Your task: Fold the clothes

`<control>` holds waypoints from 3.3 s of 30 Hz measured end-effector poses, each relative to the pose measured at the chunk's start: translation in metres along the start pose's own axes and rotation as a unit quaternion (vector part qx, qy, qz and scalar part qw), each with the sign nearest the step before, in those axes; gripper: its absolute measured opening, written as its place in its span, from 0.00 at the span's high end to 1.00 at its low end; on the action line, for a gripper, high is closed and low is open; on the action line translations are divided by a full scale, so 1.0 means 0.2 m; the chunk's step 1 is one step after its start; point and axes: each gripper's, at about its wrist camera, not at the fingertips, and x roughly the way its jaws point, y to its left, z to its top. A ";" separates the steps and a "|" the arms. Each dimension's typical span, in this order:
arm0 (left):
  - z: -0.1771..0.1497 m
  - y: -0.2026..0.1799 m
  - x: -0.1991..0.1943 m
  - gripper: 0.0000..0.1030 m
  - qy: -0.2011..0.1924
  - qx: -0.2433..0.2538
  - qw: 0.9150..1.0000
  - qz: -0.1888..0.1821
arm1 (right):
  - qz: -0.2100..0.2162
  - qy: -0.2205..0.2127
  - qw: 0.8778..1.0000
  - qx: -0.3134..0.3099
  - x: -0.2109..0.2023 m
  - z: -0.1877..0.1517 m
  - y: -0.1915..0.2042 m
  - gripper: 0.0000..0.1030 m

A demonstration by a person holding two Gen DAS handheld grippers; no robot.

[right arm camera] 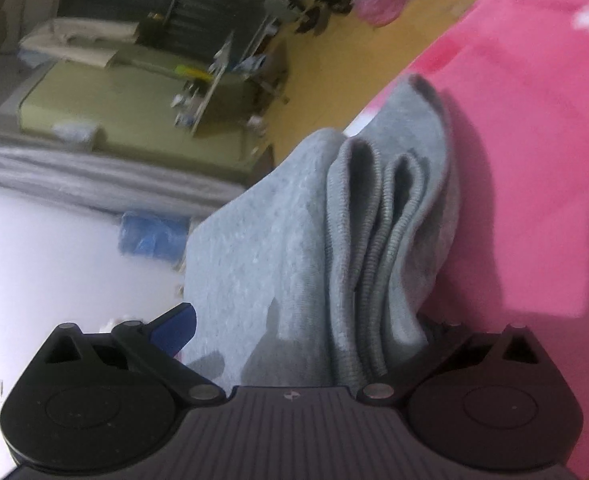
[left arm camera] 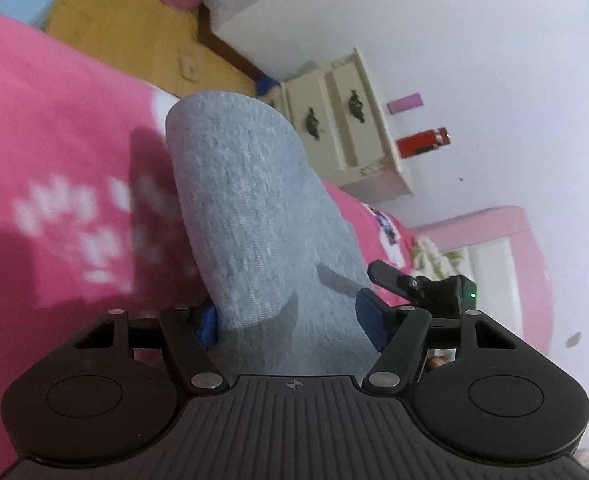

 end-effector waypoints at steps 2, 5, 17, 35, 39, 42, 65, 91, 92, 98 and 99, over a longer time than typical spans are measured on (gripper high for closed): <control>-0.02 0.04 -0.08 0.33 -0.009 -0.003 1.000 0.019 | 0.023 0.012 1.000 0.003 0.09 -0.04 0.03 0.00; -0.04 0.11 -0.15 0.29 -0.020 -0.016 0.998 0.058 | 0.030 0.025 0.999 0.002 0.17 -0.05 0.05 0.00; -0.01 0.16 -0.19 0.26 -0.086 -0.028 0.992 0.093 | -0.038 -0.083 0.996 -0.011 -0.40 -0.09 0.12 0.00; -0.12 0.16 -0.05 0.27 -0.055 0.005 0.992 0.113 | -0.068 0.036 0.997 -0.024 -0.01 -0.20 0.18 0.49; -0.12 0.16 -0.03 0.26 -0.058 0.004 0.993 0.104 | -0.088 0.025 0.994 -0.059 -0.03 -0.22 0.21 0.80; -0.12 0.13 -0.04 0.26 -0.061 0.006 0.994 0.089 | -0.092 -0.011 0.991 -0.092 -0.13 -0.27 0.27 0.85; -0.21 0.07 0.06 0.25 -0.009 0.083 0.986 0.143 | -0.083 -0.050 0.995 -0.032 -0.31 -0.40 -0.03 0.85; -0.39 0.01 0.08 0.20 0.024 0.181 0.971 0.157 | -0.282 0.068 0.855 -0.429 -0.05 -0.64 0.48 0.63; -0.39 0.00 0.08 0.20 0.023 0.183 0.970 0.157 | -0.283 0.068 0.855 -0.429 -0.06 -0.63 0.52 0.63; -0.41 -0.01 0.08 0.20 0.023 0.190 0.968 0.163 | -0.249 0.009 0.851 -0.462 -0.15 -0.52 0.74 0.63; -0.42 -0.01 0.09 0.20 0.023 0.191 0.968 0.164 | -0.248 0.002 0.850 -0.464 -0.13 -0.50 0.75 0.63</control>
